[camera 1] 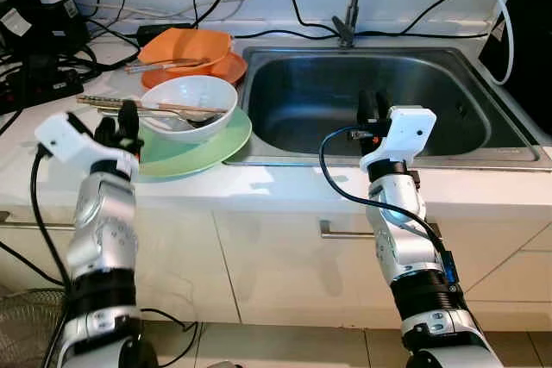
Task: Kitchen organization
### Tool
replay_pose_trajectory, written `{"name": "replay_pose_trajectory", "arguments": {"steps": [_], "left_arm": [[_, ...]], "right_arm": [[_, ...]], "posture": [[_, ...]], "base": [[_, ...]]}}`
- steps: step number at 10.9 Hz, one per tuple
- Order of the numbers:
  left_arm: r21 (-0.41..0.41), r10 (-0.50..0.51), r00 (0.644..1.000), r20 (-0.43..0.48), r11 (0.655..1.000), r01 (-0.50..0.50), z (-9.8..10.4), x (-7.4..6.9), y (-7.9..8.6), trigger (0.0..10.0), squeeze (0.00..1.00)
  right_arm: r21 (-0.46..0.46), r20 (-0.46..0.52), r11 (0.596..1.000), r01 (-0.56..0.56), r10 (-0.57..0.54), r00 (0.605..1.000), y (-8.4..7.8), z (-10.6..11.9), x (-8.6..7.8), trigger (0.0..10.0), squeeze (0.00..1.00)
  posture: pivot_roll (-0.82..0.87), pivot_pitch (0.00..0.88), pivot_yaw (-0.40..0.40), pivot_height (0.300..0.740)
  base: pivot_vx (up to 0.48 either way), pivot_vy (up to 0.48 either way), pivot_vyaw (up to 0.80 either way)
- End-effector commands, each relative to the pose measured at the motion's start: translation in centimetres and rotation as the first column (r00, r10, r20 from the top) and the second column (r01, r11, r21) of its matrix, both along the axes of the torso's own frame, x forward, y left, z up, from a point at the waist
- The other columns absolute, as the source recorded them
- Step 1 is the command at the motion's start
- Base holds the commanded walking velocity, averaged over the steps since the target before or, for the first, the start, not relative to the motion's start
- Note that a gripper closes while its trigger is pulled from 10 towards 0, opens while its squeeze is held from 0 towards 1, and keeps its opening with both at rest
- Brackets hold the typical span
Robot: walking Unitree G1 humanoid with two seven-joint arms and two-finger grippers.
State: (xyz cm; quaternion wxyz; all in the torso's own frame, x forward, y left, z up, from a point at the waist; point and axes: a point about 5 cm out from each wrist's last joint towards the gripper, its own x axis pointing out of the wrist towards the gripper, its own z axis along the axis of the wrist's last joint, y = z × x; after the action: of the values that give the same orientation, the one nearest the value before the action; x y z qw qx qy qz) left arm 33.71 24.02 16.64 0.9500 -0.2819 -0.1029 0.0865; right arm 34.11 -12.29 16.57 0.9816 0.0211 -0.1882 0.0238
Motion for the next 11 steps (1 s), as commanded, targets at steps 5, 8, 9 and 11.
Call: {"name": "replay_pose_trajectory", "arguments": {"steps": [5,8,9,11], "left_arm": [[-0.001,0.008,1.0,0.017,1.0,-0.007,0.2,0.5,-0.2,0.0,0.0],[-0.01,0.009,1.0,0.022,1.0,-0.009,0.1,-0.2,-0.9,0.0,0.0],[-0.009,0.005,1.0,0.023,1.0,-0.005,0.2,-0.5,-1.3,0.5,0.0],[-0.006,-0.001,1.0,0.021,1.0,0.001,0.2,-1.0,-2.0,10.0,0.0]], "right_arm": [[-0.007,0.014,1.0,-0.002,0.003,1.0,0.0,0.5,0.1,10.0,0.0],[-0.006,0.016,1.0,-0.006,0.007,1.0,0.1,0.6,0.2,10.0,0.0],[-0.005,0.014,1.0,-0.007,0.007,1.0,0.1,0.5,0.2,10.0,0.0],[-0.004,0.012,1.0,-0.01,0.01,1.0,0.2,0.5,0.2,10.0,0.0]], "posture": [[0.1,0.0,0.052,0.74],[0.1,0.0,0.053,0.74],[0.1,0.0,0.053,0.74],[0.11,0.0,0.051,0.74]], "base": [[0.0,0.0,0.0],[0.0,0.0,0.0],[0.0,0.0,0.0],[0.0,0.0,0.0]]}}
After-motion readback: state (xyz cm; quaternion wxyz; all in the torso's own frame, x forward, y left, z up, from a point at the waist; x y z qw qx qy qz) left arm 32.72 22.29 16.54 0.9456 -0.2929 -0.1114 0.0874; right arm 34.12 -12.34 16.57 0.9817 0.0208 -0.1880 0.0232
